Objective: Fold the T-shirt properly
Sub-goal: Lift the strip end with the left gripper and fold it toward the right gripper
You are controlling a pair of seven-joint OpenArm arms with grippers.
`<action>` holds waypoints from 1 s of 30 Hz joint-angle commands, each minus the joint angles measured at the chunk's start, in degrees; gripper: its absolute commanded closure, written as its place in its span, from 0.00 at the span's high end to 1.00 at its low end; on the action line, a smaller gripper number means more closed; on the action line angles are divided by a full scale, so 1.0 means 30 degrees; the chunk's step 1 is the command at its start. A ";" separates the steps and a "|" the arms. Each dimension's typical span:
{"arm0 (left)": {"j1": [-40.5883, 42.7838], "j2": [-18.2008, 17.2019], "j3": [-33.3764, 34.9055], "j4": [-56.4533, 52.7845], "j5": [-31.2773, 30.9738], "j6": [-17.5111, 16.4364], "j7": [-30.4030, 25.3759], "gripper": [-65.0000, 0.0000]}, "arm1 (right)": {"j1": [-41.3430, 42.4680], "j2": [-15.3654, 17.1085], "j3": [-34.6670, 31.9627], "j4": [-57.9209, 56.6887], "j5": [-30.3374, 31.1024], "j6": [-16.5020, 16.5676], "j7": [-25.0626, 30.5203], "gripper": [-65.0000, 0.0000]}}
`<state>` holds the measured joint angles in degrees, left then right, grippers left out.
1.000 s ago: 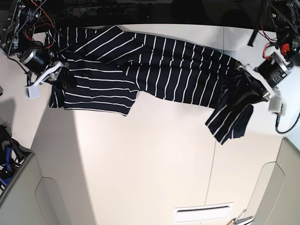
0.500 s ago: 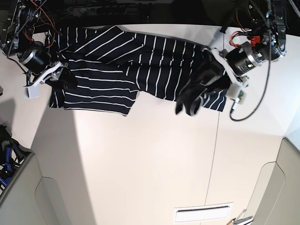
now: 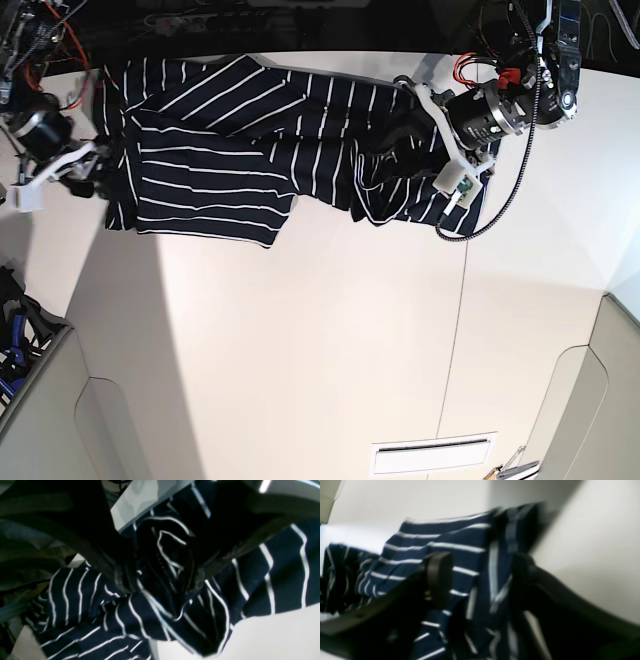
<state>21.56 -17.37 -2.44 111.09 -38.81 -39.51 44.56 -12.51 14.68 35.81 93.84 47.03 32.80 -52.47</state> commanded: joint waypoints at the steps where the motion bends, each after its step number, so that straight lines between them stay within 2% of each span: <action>1: -0.0087 -0.0146 -0.0087 0.0204 -0.0401 -0.0165 -0.0423 0.50 | 0.0138 0.0627 0.0525 0.0313 0.0699 0.0117 -0.0117 0.69; 5: -0.0095 -0.0138 -0.0080 -0.0044 -0.2033 -0.0165 -0.0510 0.50 | 0.0124 0.1559 0.1042 0.0306 0.0969 0.0168 -0.0801 0.69; 7: -0.0087 -0.0109 -0.0036 -0.0226 -0.3024 -0.0165 -0.0648 0.50 | 0.0124 0.1617 0.1013 0.0299 0.0969 0.0168 -0.1166 0.69; 13: -0.0095 0.1166 -0.0029 -0.0488 -0.3104 -0.0165 -0.0634 0.50 | -0.0138 0.1603 0.0313 -0.0379 0.0976 0.0226 -0.1297 0.69; 16: -0.0087 0.1668 -0.0029 -0.0488 -0.3133 -0.0165 -0.0627 0.50 | -0.0131 0.1479 -0.0495 -0.1144 0.0976 0.0226 -0.1224 0.69; 22: -0.0146 0.1705 -0.0029 -0.0481 -0.3140 -0.0165 -0.0627 0.50 | -0.0131 0.1406 -0.3002 -0.3424 0.0663 0.0357 -0.0226 0.69; 30: -0.0219 0.1705 -0.0058 0.0080 -0.3854 -0.0165 -0.0780 0.50 | -0.0131 0.1399 -0.5253 -0.3548 0.0656 0.0357 -0.0219 0.68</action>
<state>21.26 -12.08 -2.44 110.06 -48.73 -39.48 43.64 -12.69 18.35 20.12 82.98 50.19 34.35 -51.22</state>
